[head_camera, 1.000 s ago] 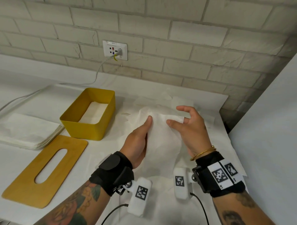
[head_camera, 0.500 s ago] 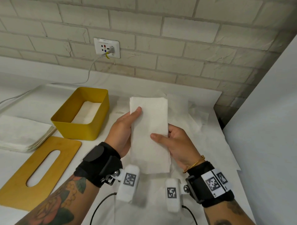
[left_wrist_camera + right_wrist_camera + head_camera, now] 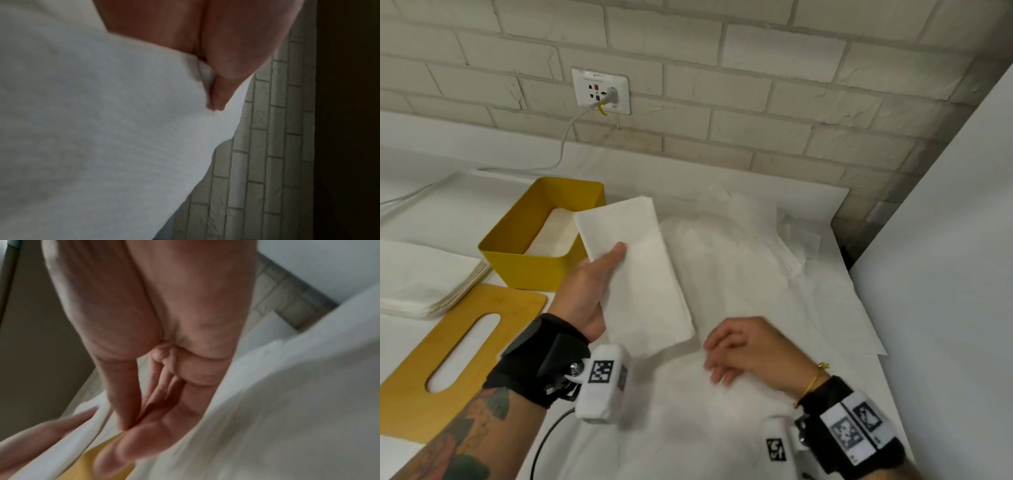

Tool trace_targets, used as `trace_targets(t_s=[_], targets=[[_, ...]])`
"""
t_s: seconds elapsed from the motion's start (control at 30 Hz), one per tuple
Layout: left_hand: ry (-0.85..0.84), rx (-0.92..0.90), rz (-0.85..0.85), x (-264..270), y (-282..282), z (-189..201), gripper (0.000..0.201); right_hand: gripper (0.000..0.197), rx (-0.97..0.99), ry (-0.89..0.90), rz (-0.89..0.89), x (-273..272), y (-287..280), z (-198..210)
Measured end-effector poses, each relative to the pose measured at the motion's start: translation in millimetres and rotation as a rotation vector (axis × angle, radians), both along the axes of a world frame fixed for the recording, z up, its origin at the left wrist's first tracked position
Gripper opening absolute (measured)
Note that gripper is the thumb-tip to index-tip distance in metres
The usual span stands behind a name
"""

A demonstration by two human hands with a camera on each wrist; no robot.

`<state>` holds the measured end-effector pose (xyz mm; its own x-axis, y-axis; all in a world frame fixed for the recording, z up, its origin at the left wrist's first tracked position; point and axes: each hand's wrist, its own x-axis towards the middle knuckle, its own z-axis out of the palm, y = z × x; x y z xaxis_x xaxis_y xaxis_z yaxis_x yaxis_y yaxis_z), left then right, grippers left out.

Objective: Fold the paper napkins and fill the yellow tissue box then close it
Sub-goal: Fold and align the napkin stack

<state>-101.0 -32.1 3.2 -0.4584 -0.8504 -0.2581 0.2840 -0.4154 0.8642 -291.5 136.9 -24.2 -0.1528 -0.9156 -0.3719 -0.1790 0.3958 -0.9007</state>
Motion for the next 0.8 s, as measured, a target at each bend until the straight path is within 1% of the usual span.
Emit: trace_targets(t_s=[0.1,0.17,0.23,0.27,0.33,0.43,0.47,0.53,0.67,0.73,0.8], targets=[[-0.024,0.035,0.001,8,1,-5,0.034,0.005,-0.075,0.155,-0.275,-41,-4,15],[-0.038,0.049,-0.003,9,4,-8,0.033,0.004,-0.039,0.219,-0.439,-68,-9,17],[-0.049,0.058,-0.01,9,7,-9,0.029,0.014,0.042,0.271,-0.553,-91,-14,12],[-0.052,0.06,-0.017,9,9,-10,0.029,0.02,0.088,0.308,-0.593,-99,-17,9],[-0.054,0.063,-0.03,8,12,-10,0.029,0.024,0.169,0.35,-0.626,-109,-22,4],[-0.054,0.065,-0.037,9,14,-11,0.028,0.037,0.235,0.296,-0.621,-110,-29,0],[-0.056,0.062,-0.036,9,14,-11,0.027,0.038,0.22,0.279,-0.633,-109,-31,-2],[-0.059,0.054,-0.032,9,14,-12,0.026,0.032,0.115,0.253,-0.691,-108,-35,-7],[-0.062,0.045,-0.024,9,13,-11,0.024,0.017,-0.129,0.458,-0.757,-102,-36,-5],[-0.059,0.036,-0.027,8,13,-10,0.021,0.018,-0.214,0.504,-0.793,-102,-33,0],[-0.058,0.024,-0.032,6,13,-10,0.017,0.019,-0.237,0.501,-0.795,-103,-30,2]])
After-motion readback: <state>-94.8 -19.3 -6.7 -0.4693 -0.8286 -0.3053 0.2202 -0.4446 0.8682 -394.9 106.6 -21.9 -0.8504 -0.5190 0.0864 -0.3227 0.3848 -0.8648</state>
